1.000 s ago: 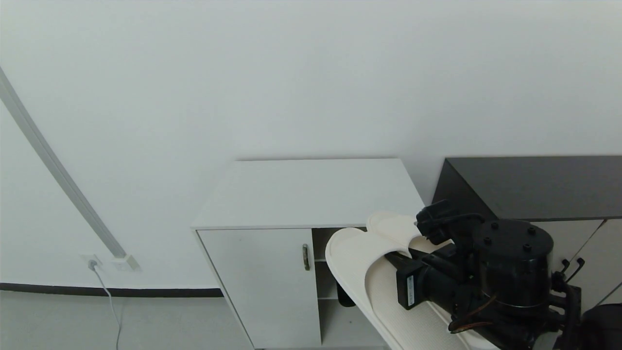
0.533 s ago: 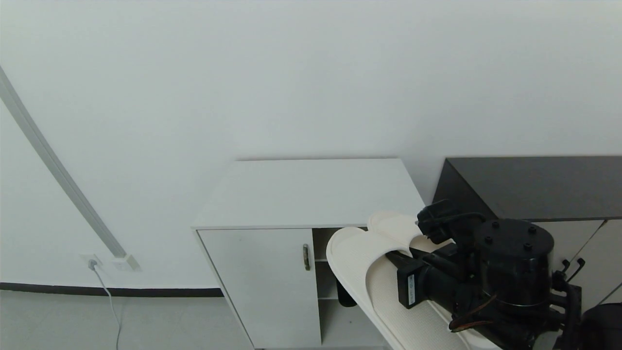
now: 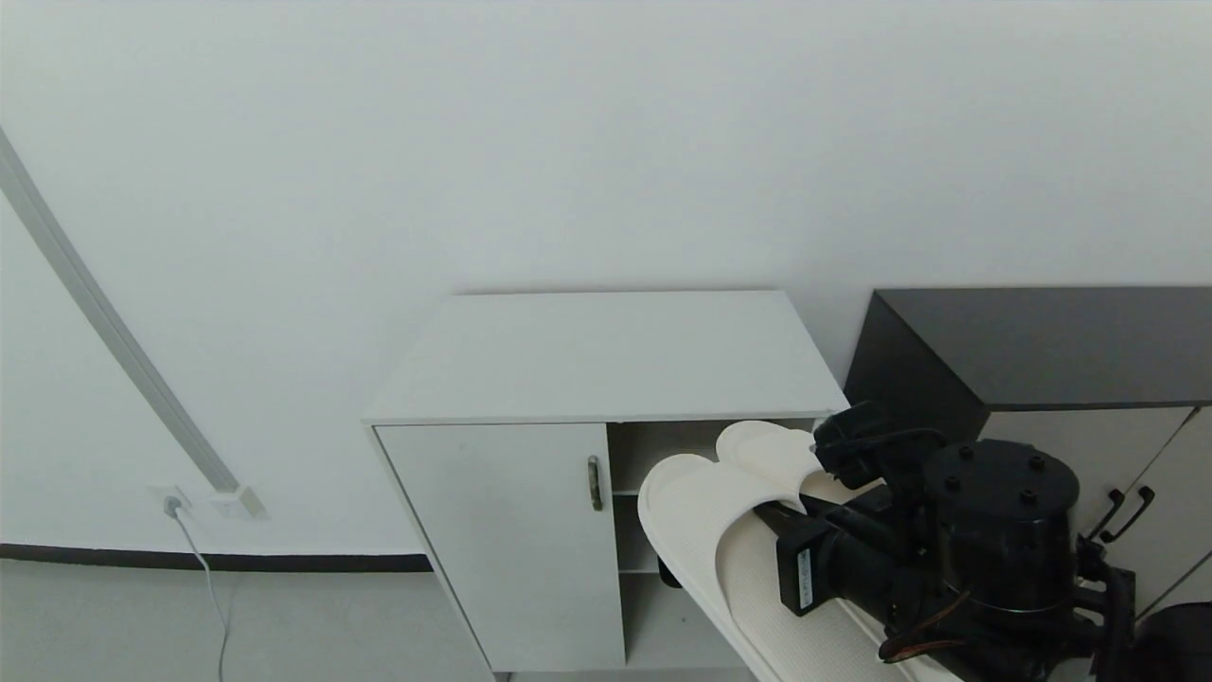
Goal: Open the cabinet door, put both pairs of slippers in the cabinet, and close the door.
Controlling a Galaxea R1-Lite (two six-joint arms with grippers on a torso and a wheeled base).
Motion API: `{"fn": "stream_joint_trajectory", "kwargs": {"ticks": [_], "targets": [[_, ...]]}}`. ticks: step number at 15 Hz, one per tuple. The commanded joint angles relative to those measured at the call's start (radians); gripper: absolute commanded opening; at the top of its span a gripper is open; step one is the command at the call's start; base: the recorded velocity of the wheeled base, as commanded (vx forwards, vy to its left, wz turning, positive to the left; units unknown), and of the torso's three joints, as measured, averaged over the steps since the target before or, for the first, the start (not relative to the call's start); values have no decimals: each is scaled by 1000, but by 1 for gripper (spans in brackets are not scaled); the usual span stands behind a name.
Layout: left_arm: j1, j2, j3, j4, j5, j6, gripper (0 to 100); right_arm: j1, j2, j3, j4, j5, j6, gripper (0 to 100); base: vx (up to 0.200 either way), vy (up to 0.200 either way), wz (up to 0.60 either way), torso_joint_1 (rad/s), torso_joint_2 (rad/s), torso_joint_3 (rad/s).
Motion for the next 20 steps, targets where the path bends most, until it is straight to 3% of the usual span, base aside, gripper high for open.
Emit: {"fn": "stream_joint_trajectory", "kwargs": {"ticks": [1,20], "targets": [[0,0,0,0,0,0,0,0,5,3,0,0,1,0,0,0,0,-173,393,212],[0,0,0,0,0,0,0,0,94,23,-76,-1,4,0,0,0,0,-196,504,307]]}}
